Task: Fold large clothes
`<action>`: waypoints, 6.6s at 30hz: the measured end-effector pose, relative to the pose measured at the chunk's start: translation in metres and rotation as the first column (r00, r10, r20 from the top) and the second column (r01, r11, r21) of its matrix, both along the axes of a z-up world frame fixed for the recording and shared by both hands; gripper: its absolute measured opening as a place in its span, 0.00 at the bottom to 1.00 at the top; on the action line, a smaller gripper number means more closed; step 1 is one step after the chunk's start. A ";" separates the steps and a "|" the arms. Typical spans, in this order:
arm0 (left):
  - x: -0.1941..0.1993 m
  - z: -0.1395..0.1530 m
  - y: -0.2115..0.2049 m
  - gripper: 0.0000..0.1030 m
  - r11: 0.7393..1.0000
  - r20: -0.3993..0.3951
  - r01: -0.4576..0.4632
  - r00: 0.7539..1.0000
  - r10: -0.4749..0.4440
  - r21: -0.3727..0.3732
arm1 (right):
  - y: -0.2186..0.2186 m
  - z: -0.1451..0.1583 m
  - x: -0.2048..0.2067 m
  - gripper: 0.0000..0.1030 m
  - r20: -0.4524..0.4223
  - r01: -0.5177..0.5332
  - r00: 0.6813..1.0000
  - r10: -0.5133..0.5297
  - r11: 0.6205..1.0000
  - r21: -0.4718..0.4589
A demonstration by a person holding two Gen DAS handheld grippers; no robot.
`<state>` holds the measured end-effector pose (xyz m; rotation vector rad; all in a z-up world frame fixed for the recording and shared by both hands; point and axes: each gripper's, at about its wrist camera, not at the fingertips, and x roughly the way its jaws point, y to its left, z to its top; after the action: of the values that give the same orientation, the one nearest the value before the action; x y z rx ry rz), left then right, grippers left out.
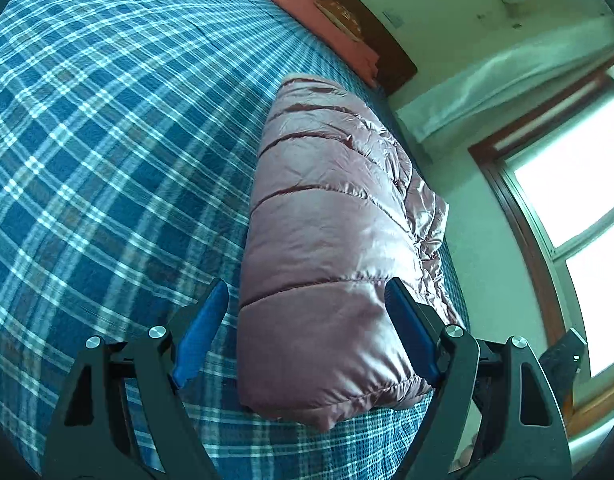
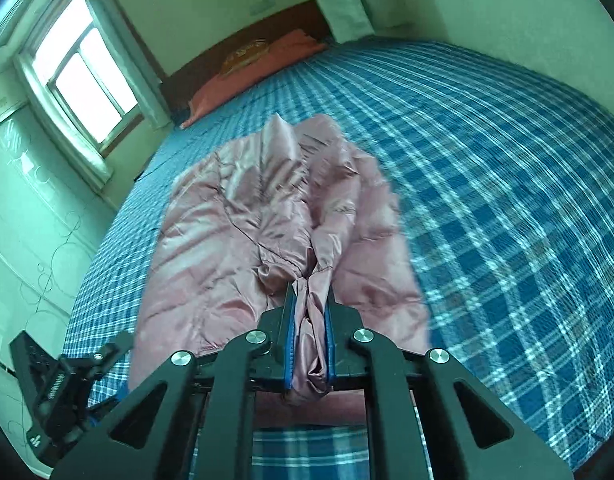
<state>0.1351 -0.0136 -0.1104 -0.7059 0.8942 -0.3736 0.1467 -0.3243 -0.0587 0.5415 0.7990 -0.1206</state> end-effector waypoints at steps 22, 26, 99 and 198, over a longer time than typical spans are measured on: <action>0.024 -0.035 -0.058 0.73 0.976 -0.067 0.086 0.995 -0.074 0.201 | -0.036 -0.080 -0.005 0.09 -0.087 0.040 0.996 -0.034 0.996 0.073; 0.014 -0.026 -0.044 0.75 0.987 -0.074 0.078 0.995 -0.068 0.141 | -0.048 -0.072 -0.012 0.18 -0.076 0.039 0.997 -0.030 0.992 0.122; 0.172 -0.050 -0.052 0.88 0.999 -0.194 0.042 0.980 -0.038 0.012 | -0.105 -0.079 0.137 0.74 -0.001 -0.015 1.000 0.016 0.964 0.264; 0.171 -0.019 0.094 0.52 0.997 -0.070 -0.054 0.996 0.057 0.054 | 0.015 -0.110 0.287 0.42 0.122 -0.227 0.973 0.196 0.716 0.660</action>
<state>0.3061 0.0801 -0.1296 -0.6985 0.9469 -0.2761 0.4332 -0.3094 -0.1689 1.1313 0.8484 0.4186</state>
